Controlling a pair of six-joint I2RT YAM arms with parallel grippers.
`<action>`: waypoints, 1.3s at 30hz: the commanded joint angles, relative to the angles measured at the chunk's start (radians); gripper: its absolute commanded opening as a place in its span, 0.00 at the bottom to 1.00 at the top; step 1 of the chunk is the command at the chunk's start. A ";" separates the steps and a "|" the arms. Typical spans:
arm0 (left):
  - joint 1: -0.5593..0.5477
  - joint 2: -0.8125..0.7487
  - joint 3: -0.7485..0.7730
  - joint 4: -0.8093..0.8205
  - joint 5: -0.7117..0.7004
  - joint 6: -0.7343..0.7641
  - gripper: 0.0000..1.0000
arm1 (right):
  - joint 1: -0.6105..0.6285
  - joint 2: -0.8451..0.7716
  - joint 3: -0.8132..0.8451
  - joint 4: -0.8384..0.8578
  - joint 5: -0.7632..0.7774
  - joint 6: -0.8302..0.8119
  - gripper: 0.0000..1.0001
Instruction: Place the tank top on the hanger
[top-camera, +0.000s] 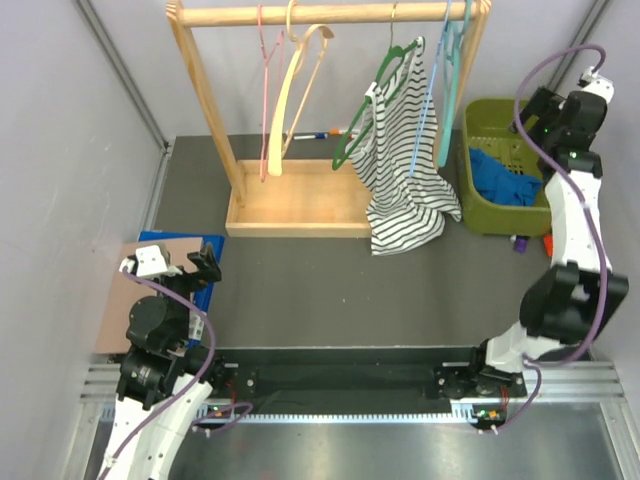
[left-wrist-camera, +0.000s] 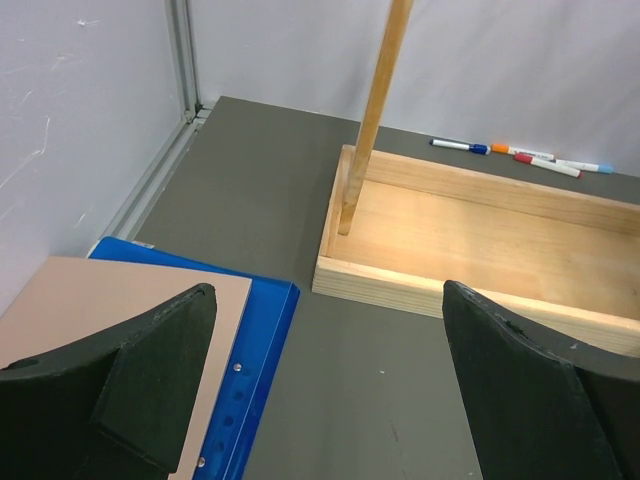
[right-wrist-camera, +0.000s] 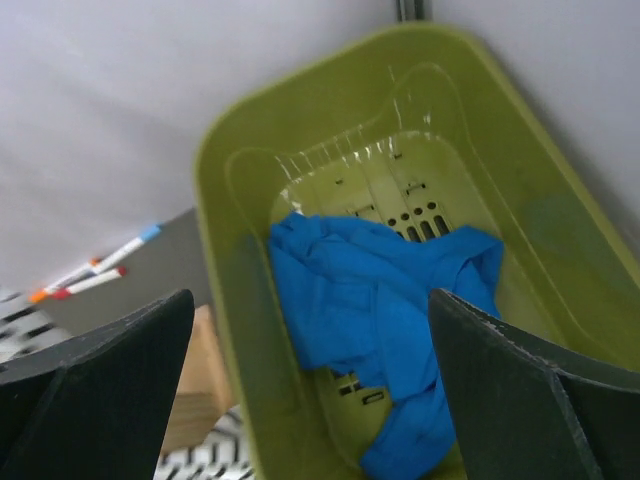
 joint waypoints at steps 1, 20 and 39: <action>0.003 -0.004 -0.006 0.063 0.023 0.029 0.99 | -0.064 0.265 0.210 -0.175 -0.199 -0.038 1.00; 0.003 -0.038 -0.006 0.053 0.038 0.024 0.99 | -0.061 0.848 0.534 -0.501 -0.147 -0.127 1.00; 0.003 -0.090 -0.009 0.047 -0.020 0.021 0.99 | -0.050 0.703 0.579 -0.394 -0.288 -0.150 0.00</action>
